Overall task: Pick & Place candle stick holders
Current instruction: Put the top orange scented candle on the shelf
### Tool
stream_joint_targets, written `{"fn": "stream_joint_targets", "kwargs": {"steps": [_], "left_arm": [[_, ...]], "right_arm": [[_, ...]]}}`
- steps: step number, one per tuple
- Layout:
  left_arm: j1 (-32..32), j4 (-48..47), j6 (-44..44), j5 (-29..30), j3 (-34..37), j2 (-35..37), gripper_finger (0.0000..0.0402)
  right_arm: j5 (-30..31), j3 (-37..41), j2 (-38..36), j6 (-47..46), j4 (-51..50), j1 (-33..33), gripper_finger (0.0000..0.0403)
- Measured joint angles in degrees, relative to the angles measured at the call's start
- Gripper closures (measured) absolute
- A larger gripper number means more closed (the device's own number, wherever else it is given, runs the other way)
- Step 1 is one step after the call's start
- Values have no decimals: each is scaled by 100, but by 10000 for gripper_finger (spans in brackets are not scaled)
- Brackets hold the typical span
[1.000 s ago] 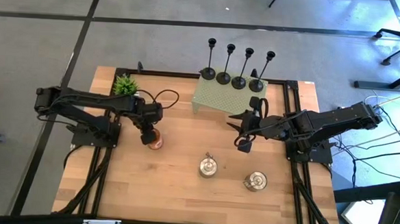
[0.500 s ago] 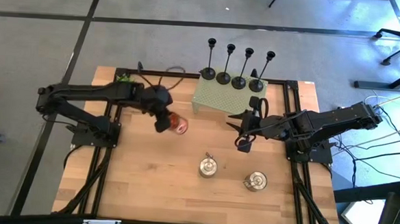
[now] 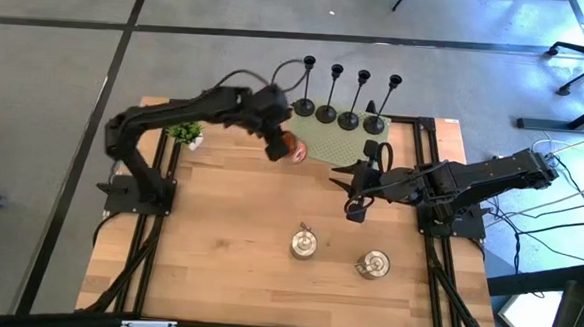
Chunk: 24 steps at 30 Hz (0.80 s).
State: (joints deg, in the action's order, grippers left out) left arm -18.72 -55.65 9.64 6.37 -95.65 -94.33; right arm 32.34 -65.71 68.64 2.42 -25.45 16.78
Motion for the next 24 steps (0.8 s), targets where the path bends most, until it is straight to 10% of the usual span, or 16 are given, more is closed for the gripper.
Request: {"fn": "stream_joint_targets", "kwargs": {"steps": [24], "left_arm": [[-839,-131,-342,-139,-908,-1070,377]], "right_arm": [[0,0,1,-1,-2,2,292]]}}
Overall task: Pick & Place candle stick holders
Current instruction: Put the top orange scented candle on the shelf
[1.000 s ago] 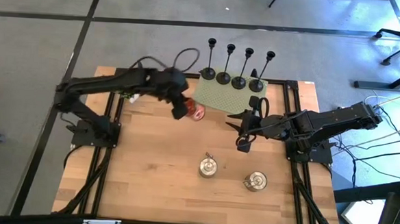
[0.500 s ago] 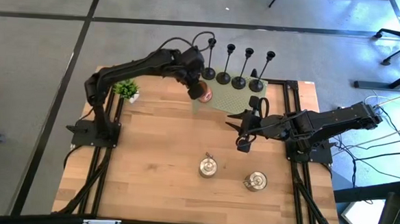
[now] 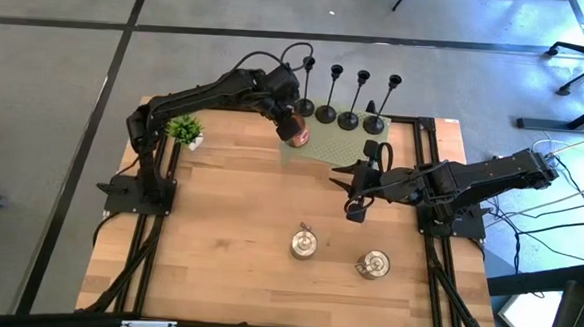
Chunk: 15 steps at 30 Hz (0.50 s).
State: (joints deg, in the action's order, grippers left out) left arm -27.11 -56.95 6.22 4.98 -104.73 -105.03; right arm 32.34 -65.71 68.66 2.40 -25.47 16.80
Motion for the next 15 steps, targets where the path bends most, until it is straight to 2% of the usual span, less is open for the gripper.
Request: {"fn": "stream_joint_targets", "kwargs": {"steps": [12,15], "left_arm": [[0,200,-88,-4,5,-2,351],[11,377,-208,-188,7,-2,347]], "right_arm": [[0,0,0,1,0,0,292],[0,0,1,0,-2,0,292]]}}
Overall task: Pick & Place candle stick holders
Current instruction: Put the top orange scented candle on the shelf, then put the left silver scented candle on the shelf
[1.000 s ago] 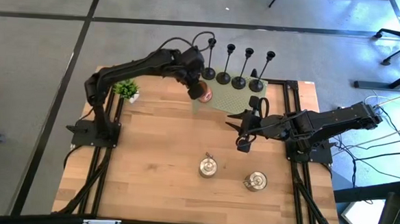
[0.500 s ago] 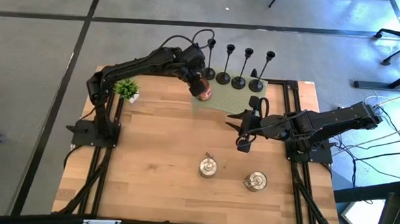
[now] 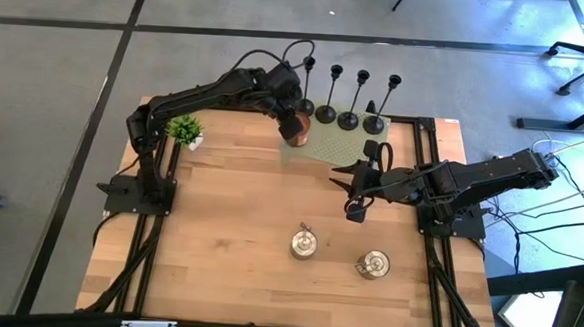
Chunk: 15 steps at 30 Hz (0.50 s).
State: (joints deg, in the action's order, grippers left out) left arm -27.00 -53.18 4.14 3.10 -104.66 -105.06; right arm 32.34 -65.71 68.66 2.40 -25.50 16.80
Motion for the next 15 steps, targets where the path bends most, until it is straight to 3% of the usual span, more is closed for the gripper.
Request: {"fn": "stream_joint_targets", "kwargs": {"steps": [6,15], "left_arm": [[2,163,-2,-235,2,0,338],[35,174,-448,-7,2,220,338]], "right_arm": [[0,0,-1,0,0,0,292],[-2,0,-1,0,1,0,292]]}}
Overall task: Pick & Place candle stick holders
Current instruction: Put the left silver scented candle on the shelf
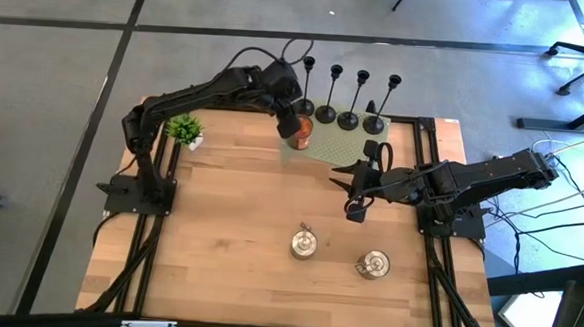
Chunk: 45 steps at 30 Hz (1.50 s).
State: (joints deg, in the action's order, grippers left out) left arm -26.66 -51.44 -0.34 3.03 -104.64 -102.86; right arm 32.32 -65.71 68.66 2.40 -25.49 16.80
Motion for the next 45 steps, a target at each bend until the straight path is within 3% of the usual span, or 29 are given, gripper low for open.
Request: {"fn": "stream_joint_targets", "kwargs": {"steps": [12,19,25,31,36,45], "left_arm": [[630,-735,-194,30,3,1296,351],[1387,-528,-409,59,786,1991,358],[1921,1101,-687,44,2486,2592,363],[2131,2648,-639,40,3990,2941,364],[2142,2756,-632,33,4397,3017,363],[2142,3094,-724,34,4417,3020,364]], "right_arm": [[-43,0,-1,-27,261,-2,292],[-1503,-2,221,-277,139,64,293],[-1821,-2,1083,-329,-20,246,293],[-2985,-2,1863,-795,80,427,293],[-3598,0,2511,-1309,149,578,293],[-3401,-20,3142,-1464,721,623,293]]}}
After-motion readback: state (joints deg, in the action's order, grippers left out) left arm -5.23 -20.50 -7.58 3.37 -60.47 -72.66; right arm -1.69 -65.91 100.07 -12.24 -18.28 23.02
